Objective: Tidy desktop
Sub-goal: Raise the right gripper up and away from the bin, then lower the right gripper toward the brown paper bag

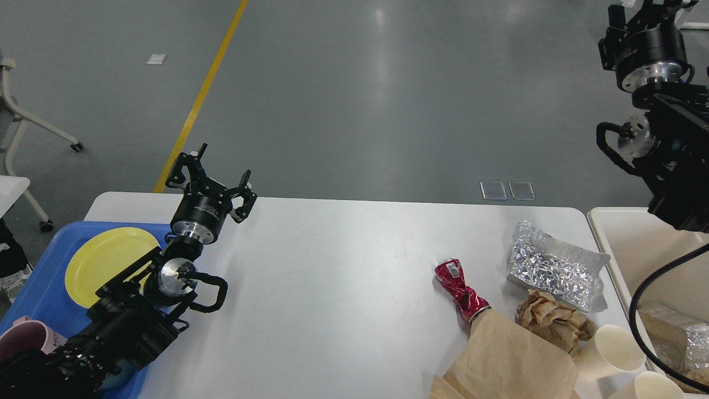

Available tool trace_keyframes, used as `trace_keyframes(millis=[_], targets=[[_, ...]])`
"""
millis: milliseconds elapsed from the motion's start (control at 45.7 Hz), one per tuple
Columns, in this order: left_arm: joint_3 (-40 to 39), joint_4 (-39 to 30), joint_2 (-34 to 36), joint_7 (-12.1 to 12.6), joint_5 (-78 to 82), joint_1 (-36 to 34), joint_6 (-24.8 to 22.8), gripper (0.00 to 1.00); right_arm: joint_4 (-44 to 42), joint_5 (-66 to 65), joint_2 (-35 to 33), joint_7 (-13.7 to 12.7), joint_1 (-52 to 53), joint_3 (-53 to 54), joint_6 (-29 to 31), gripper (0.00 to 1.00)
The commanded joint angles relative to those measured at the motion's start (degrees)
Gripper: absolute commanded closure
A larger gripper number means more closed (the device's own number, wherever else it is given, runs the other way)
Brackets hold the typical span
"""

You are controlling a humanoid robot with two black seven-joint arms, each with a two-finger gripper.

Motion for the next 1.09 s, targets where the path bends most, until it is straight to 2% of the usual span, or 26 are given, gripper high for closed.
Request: trace_keyframes(millis=[0,131,372,678,788,941,1072], targets=[[0.02,0.0,0.0,0.0,-0.01,-0.06,-0.01,0.04,-0.08,0.01,0.16,-0.02,-0.02,-0.08,-0.02,0.0],[0.02,0.0,0.0,0.0,-0.01,-0.06,-0.01,0.04,-0.25,0.01,0.33,-0.02,0.33,-1.04,-0.02,0.0],[0.02,0.09,0.09,-0.08,-0.01,-0.07,-0.01,0.04,-3.94,0.1,-0.45,-0.02,1.38,-9.56,-0.02,0.0],[0.02,0.09,0.09,-0.08,-0.01,-0.07,-0.01,0.04,-4.12,0.18,-6.25,-0.02,2.79,-26.53,0.95,0.0],[-0.06,0.09,0.09,-0.08,-0.01,-0.07,-0.01,0.04,0.88,0.18,-9.5,-0.02,4.89,-33.9,1.04,0.0],[-0.07,0.09,0.09,-0.08,-0.01,-0.07,-0.01,0.04,13.35,0.18,-15.66,0.06,10.17,-47.78,1.04,0.0],[-0.07,0.09,0.09,-0.08,-0.01,-0.07,-0.01,0.04,20.75,0.1,-16.89,0.06,14.21,-62.11,1.13,0.0]])
